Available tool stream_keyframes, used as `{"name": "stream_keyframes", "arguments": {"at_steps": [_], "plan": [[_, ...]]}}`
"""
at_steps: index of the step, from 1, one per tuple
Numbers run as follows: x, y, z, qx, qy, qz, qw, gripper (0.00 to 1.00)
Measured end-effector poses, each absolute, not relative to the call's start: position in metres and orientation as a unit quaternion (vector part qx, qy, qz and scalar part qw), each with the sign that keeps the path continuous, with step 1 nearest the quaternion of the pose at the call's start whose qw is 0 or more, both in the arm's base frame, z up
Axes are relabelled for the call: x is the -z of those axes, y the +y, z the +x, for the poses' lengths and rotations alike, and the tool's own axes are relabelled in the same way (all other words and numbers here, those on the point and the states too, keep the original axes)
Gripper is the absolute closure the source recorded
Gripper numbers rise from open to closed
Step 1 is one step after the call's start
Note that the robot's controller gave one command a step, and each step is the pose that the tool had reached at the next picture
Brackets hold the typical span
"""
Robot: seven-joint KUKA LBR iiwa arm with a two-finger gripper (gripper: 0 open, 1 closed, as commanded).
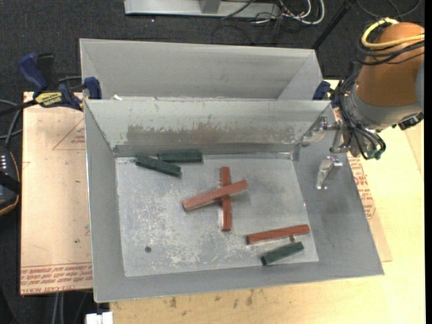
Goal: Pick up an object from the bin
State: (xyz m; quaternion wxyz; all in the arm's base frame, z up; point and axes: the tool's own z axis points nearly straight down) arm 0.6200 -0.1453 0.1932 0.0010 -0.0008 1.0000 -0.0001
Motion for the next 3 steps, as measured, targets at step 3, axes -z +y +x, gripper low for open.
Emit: {"name": "stream_keyframes", "arguments": {"at_steps": [3], "plan": [[-0.098, -0.111, 0.567, -0.002, 1.0, -0.017, -0.003, 0.0]]}}
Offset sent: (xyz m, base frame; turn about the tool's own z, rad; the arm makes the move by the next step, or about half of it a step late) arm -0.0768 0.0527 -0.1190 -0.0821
